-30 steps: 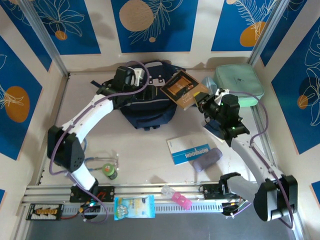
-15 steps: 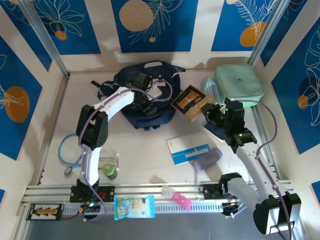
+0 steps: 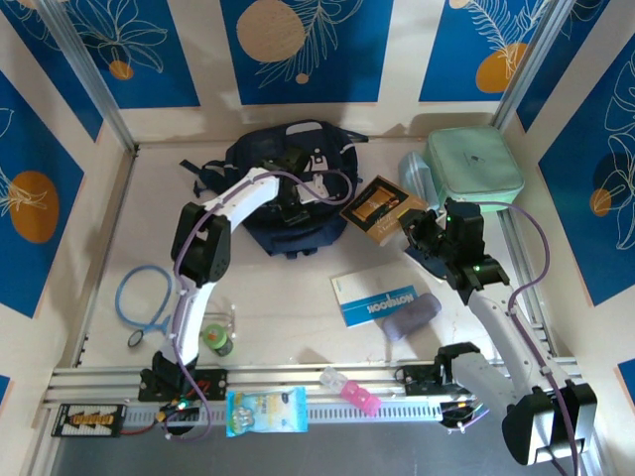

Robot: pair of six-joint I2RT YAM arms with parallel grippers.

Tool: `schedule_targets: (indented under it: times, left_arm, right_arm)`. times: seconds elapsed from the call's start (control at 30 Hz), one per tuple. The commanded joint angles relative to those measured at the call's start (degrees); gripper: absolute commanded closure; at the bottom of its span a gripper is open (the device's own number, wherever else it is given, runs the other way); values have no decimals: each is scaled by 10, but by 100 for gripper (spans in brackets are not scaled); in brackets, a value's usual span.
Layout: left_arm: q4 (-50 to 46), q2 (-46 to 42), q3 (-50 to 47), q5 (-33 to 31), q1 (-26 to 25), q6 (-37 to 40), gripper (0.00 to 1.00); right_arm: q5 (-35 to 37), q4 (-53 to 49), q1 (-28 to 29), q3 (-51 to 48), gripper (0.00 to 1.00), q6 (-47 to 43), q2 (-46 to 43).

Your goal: Pack books, pencil case, and school supplies into a backpack

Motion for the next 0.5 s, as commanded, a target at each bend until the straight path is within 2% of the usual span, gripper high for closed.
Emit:
schedule_targets:
  times: [0.0, 0.07, 0.2, 0.27, 0.33, 0.47]
  left_arm:
    - [-36, -8, 52, 13, 2, -38, 64]
    - [-22, -38, 44, 47, 2, -55, 73]
    - [6, -84, 28, 59, 2, -80, 91]
    - [-2, -100, 41, 62, 3, -96, 92]
    - [10, -118, 47, 58, 2, -134, 100]
    - [58, -155, 42, 64, 2, -221, 100]
  right_arm:
    - [0, 17, -3, 11, 89, -3, -22]
    - [12, 0, -8, 15, 89, -10, -25]
    - [11, -19, -28, 26, 89, -21, -34]
    - [9, -22, -39, 31, 89, -26, -45]
    - [2, -24, -51, 31, 89, -27, -58]
    - [-61, 18, -78, 9, 89, -13, -72]
